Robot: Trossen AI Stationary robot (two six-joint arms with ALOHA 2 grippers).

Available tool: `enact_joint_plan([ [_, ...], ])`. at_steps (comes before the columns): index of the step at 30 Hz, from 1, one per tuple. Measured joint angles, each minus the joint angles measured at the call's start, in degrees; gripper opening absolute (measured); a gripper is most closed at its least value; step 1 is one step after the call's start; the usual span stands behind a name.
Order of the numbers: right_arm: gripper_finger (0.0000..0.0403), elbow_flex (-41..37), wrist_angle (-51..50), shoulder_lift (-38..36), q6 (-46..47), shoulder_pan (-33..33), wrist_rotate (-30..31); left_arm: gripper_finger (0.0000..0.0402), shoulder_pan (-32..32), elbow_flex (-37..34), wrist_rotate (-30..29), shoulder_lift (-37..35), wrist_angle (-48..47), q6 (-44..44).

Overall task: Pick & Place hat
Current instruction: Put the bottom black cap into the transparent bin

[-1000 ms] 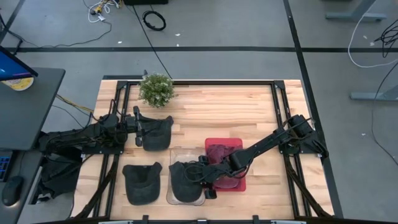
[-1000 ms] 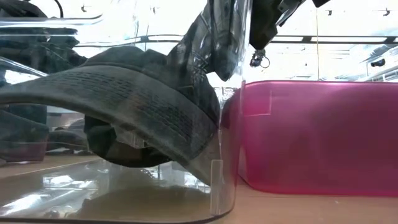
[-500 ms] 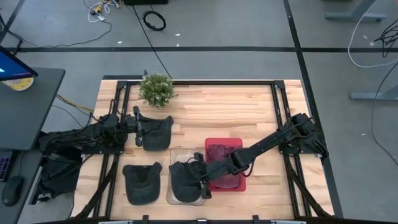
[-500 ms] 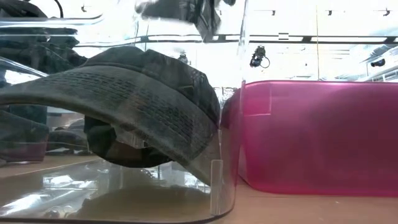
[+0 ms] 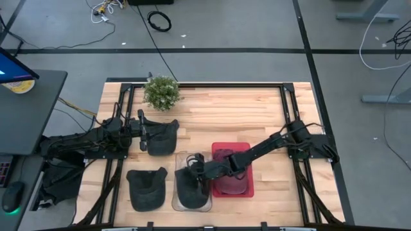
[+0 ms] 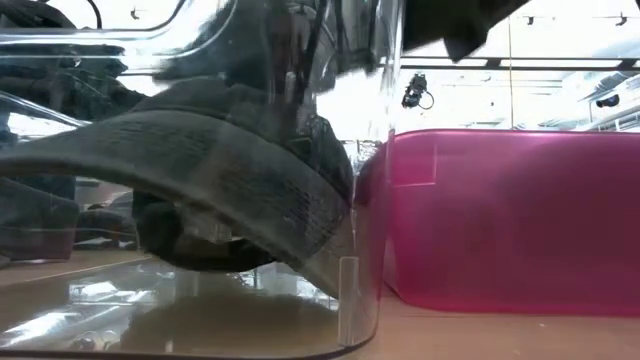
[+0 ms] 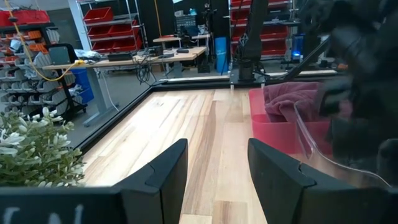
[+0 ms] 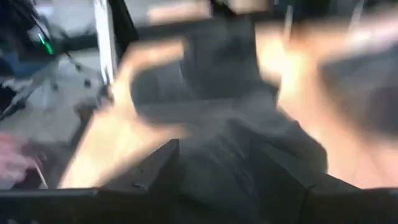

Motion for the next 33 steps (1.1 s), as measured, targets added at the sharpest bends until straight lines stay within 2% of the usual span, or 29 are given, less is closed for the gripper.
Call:
enact_joint_plan([
  [3,0.0199,0.0,-7.3,0.8,6.6,-1.3,-3.9,0.0172,0.0,0.0,0.0,0.0,0.0,0.0],
  [7,0.0199,0.0,-12.9,1.1,11.0,-2.1,-4.6,0.0172,0.0,0.0,0.0,0.0,0.0,0.0],
  [15,0.0199,0.0,-7.6,0.6,9.7,-2.1,-4.8,0.0172,0.0,0.0,0.0,0.0,0.0,0.0],
  [22,0.0199,0.0,-3.3,-0.2,9.9,-2.4,-11.7,0.0172,0.0,0.0,0.0,0.0,0.1,0.0],
  [30,0.0199,0.0,-3.1,-5.6,9.6,-2.6,-13.8,0.0172,0.0,0.0,0.0,0.0,0.0,0.0],
  [33,0.0199,0.0,-3.4,-7.9,5.4,-2.6,-13.8,0.0172,0.0,0.0,0.0,0.0,-0.1,0.0],
])
